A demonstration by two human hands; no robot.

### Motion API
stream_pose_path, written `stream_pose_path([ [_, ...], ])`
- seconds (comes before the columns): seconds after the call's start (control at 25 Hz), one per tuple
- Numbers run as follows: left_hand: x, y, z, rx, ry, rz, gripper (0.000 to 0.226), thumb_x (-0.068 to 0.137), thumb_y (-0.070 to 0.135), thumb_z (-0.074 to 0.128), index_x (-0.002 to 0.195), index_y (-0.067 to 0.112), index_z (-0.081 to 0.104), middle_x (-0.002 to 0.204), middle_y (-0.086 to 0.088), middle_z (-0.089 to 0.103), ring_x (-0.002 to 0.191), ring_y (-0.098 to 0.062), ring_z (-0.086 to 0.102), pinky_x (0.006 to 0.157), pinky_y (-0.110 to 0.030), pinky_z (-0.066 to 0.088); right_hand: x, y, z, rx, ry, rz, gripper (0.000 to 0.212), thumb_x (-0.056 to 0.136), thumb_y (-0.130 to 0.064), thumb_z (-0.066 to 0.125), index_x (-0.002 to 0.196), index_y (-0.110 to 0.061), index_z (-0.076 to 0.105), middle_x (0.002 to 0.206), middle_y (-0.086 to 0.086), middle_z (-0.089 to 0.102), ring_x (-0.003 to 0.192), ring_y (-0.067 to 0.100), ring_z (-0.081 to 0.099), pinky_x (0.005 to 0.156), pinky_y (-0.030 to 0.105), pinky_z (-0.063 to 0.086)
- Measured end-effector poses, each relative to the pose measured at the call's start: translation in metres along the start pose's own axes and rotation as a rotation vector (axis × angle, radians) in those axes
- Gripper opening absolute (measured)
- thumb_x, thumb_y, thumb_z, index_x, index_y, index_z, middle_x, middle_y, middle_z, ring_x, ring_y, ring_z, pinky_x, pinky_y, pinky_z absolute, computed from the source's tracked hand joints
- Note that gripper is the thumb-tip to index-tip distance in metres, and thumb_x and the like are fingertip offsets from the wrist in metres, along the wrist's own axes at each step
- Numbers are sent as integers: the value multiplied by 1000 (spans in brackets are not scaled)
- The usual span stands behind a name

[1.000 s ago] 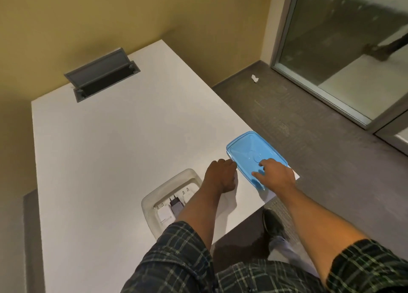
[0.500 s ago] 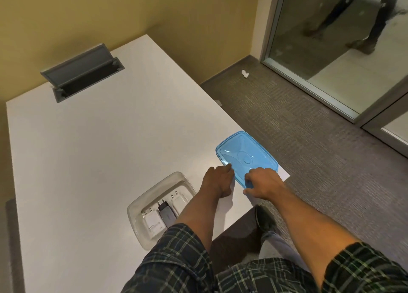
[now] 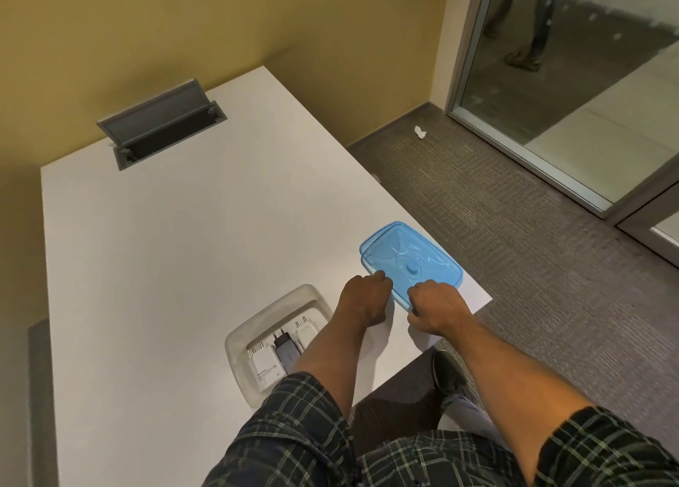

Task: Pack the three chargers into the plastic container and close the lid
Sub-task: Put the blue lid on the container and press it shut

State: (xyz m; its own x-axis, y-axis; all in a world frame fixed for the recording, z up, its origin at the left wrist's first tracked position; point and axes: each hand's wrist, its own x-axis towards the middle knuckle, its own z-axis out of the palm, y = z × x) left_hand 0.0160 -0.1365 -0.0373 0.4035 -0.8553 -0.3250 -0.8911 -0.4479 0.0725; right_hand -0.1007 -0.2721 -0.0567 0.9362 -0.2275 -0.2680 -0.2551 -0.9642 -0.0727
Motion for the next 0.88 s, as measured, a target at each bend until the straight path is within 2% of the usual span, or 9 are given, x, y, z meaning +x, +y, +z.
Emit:
stream_pose_path([
  [0.08,-3,-7,-4,-21,46,-29,39,88,18,64,125,12,55,128,-9,58,98,-36,68,78,-41,52,4,-2,-8,29,56,3,21,85,-37,57,91,-18,64,86,2,66,78,20,60,65,34,50],
  [0.16,-7,-17,-11,-55,84,-78,51,91,20,61,140,13,47,151,-9,47,109,-37,66,86,-42,55,10,-4,-20,95,110,24,18,85,-36,55,89,-21,62,85,0,65,77,18,57,64,34,52],
  [0.24,-14,-27,-20,-95,134,-123,66,93,21,60,154,15,35,167,-6,28,122,-36,62,93,-43,54,17,-9,-36,185,192,53,12,84,-34,54,85,-24,60,84,-4,65,77,17,56,60,31,46],
  [0.32,-24,-35,-32,-169,224,-199,72,94,24,60,158,16,28,170,-6,21,132,-33,56,97,-43,52,25,-19,-51,284,287,74,7,85,-32,57,81,-26,57,83,-6,64,75,16,54,59,28,38],
  [0.44,-42,-45,-45,-435,391,-396,67,97,38,60,154,18,33,160,-6,38,134,-28,55,107,-44,52,36,-38,-70,471,336,99,6,91,-30,63,88,-25,60,85,-7,63,74,13,57,64,29,49],
  [0.52,-54,-55,-49,-646,465,-514,60,99,38,57,151,18,36,150,-7,48,133,-27,55,110,-45,49,44,-51,-80,615,353,112,4,94,-27,63,92,-24,61,88,-7,63,77,14,60,70,30,52],
  [0.64,-73,-69,-48,-799,439,-664,60,104,36,47,155,9,33,158,-14,42,143,-32,45,120,-43,37,54,-71,-92,844,377,64,6,95,-24,64,91,-25,60,88,-8,64,78,9,61,68,21,49],
  [0.76,-86,-81,-46,-992,416,-789,56,106,42,38,148,4,41,152,-19,49,139,-36,49,114,-40,38,58,-96,-98,1062,345,-10,5,95,-23,64,94,-19,61,88,-4,68,79,12,66,65,19,56],
  [0.88,-99,-96,-44,-1317,467,-967,53,106,43,38,139,3,52,131,-18,64,122,-37,62,110,-45,49,60,-120,-100,1291,275,-53,8,97,-16,63,100,-9,64,90,5,72,81,19,71,64,22,59],
])
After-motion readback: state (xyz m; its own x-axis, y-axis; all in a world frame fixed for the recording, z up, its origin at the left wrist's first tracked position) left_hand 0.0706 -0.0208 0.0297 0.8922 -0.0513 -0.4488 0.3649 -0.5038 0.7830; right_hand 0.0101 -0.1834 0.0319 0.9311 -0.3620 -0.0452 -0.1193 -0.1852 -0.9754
